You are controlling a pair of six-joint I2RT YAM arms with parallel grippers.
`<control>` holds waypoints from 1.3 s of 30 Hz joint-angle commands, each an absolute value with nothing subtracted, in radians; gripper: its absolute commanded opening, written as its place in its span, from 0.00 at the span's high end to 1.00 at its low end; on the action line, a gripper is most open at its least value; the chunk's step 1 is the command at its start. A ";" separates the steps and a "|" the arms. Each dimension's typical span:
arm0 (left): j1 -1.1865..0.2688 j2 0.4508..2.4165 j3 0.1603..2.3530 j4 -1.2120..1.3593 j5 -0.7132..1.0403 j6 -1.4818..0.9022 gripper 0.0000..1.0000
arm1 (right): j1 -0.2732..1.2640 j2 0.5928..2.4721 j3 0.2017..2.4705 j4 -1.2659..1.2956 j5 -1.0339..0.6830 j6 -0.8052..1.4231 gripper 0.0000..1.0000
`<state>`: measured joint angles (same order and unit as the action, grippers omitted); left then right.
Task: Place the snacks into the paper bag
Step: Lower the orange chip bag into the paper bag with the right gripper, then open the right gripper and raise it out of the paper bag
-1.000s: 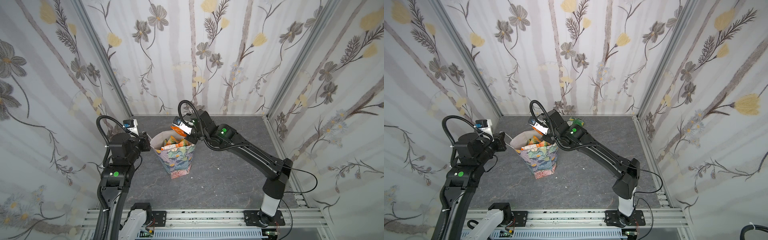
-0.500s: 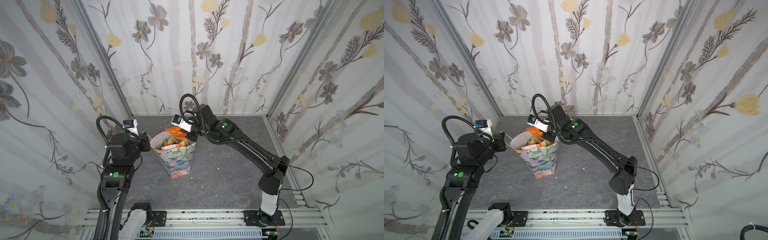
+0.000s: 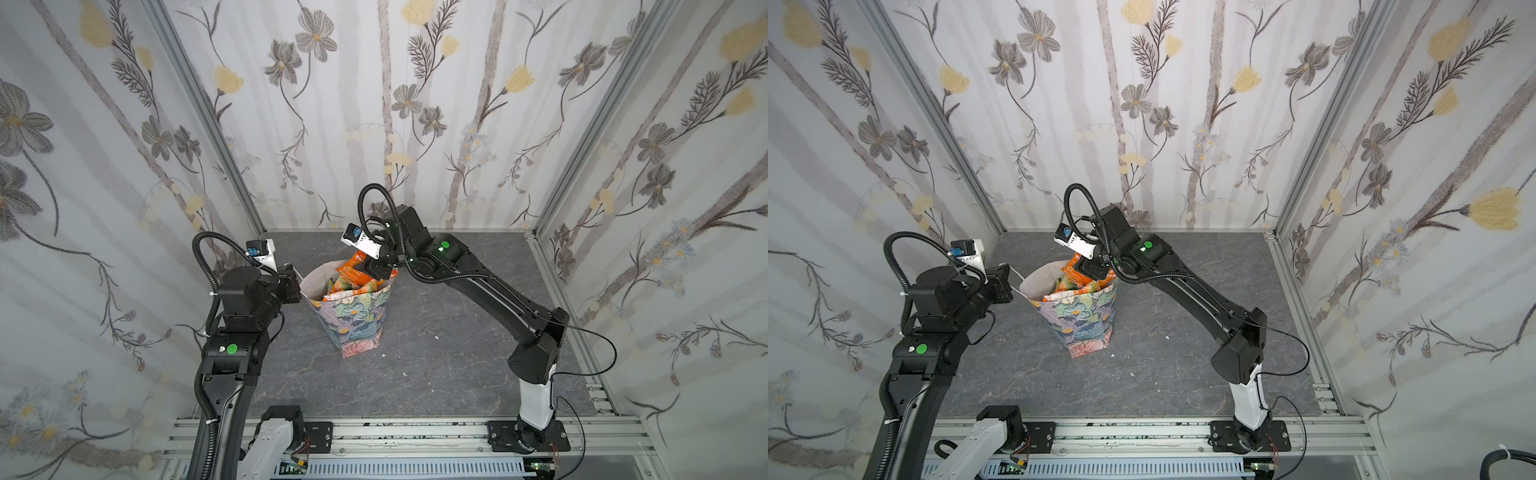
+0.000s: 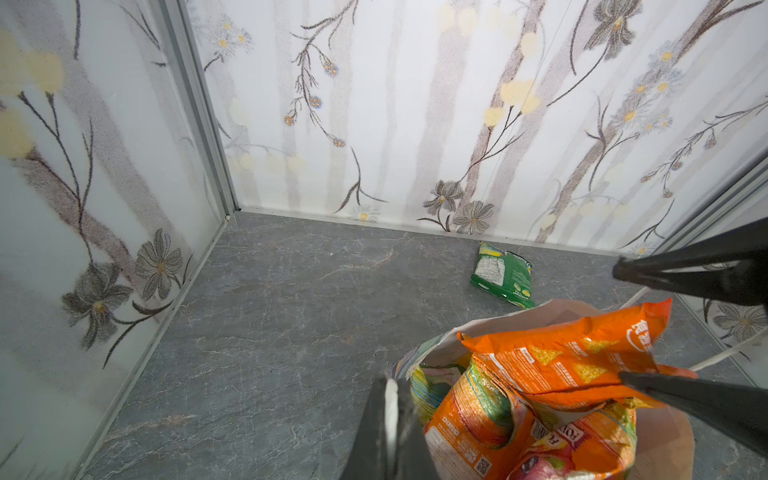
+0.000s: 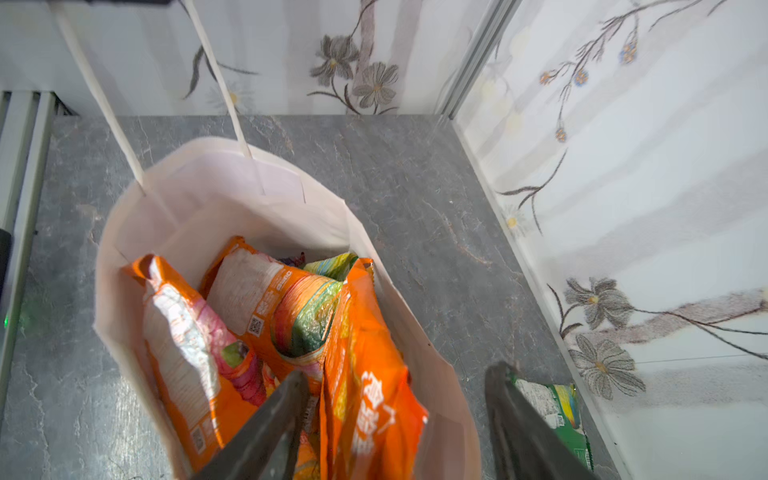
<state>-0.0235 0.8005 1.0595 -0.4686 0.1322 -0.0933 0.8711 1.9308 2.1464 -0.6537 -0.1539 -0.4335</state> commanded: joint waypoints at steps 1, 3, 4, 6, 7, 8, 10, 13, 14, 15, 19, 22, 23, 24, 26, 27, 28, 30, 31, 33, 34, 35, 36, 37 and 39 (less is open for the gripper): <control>-0.022 0.794 1.058 -0.385 0.114 -0.083 1.00 | 0.873 1.887 2.124 -0.583 -0.161 -0.361 0.37; -0.023 0.794 1.054 -0.384 0.114 -0.083 1.00 | 0.876 1.871 2.099 -0.582 -0.139 -0.351 0.42; -0.024 0.793 1.053 -0.382 0.115 -0.084 1.00 | 0.878 1.863 2.085 -0.583 -0.123 -0.346 0.44; -0.024 0.794 1.052 -0.382 0.116 -0.083 1.00 | 0.879 1.857 2.059 -0.592 -0.105 -0.341 0.47; -0.023 0.792 1.052 -0.382 0.115 -0.084 1.00 | 0.881 1.853 2.044 -0.594 -0.101 -0.336 0.48; -0.022 0.792 1.054 -0.382 0.115 -0.084 1.00 | 0.880 1.848 2.030 -0.596 -0.101 -0.330 0.49; -0.022 0.792 1.055 -0.382 0.116 -0.084 1.00 | 0.886 1.836 1.996 -0.585 -0.090 -0.320 0.51; -0.021 0.794 1.054 -0.380 0.117 -0.084 1.00 | 0.891 1.826 1.954 -0.552 -0.053 -0.309 0.63; -0.022 0.794 1.053 -0.379 0.117 -0.084 1.00 | 0.891 1.825 1.946 -0.541 -0.045 -0.307 0.66; -0.022 0.796 1.054 -0.379 0.119 -0.084 1.00 | 0.891 1.830 1.945 -0.535 -0.042 -0.305 0.69; -0.023 0.796 1.052 -0.378 0.120 -0.086 1.00 | 0.894 1.865 1.955 -0.526 -0.048 -0.304 0.86; -0.021 0.792 1.049 -0.379 0.115 -0.083 1.00 | 0.896 1.900 1.972 -0.535 -0.048 -0.309 0.96; -0.022 0.792 1.049 -0.378 0.117 -0.084 1.00 | 0.896 1.912 1.980 -0.541 -0.046 -0.313 0.97; -0.023 0.794 1.049 -0.377 0.118 -0.084 1.00 | 0.896 1.926 1.991 -0.550 -0.046 -0.316 1.00; -0.022 0.795 1.048 -0.377 0.120 -0.084 1.00 | 0.896 1.955 2.016 -0.575 -0.060 -0.322 1.00; -0.021 0.797 1.048 -0.376 0.121 -0.086 1.00 | 0.896 1.969 2.029 -0.590 -0.069 -0.325 1.00; -0.022 0.798 1.048 -0.376 0.123 -0.085 1.00 | 0.896 1.985 2.048 -0.615 -0.084 -0.330 1.00; -0.022 0.798 1.047 -0.374 0.123 -0.085 1.00 | 0.897 2.016 2.085 -0.660 -0.102 -0.336 1.00; -0.023 0.797 1.048 -0.374 0.123 -0.084 1.00 | 0.900 2.032 2.103 -0.684 -0.106 -0.341 1.00; -0.023 0.799 1.049 -0.374 0.123 -0.084 1.00 | 0.902 2.060 2.132 -0.727 -0.102 -0.348 1.00; -0.022 0.799 1.049 -0.374 0.123 -0.085 1.00 | 0.902 2.071 2.141 -0.748 -0.096 -0.350 1.00; -0.023 0.799 1.051 -0.374 0.125 -0.085 1.00 | 0.903 2.085 2.149 -0.766 -0.089 -0.353 1.00; -0.023 0.799 1.051 -0.374 0.124 -0.084 1.00 | 0.903 2.093 2.153 -0.779 -0.080 -0.353 1.00; -0.023 0.799 1.052 -0.374 0.124 -0.085 1.00 | 0.904 2.102 2.157 -0.791 -0.071 -0.354 1.00; -0.023 0.798 1.052 -0.374 0.126 -0.085 1.00 | 0.904 2.117 2.163 -0.812 -0.060 -0.358 1.00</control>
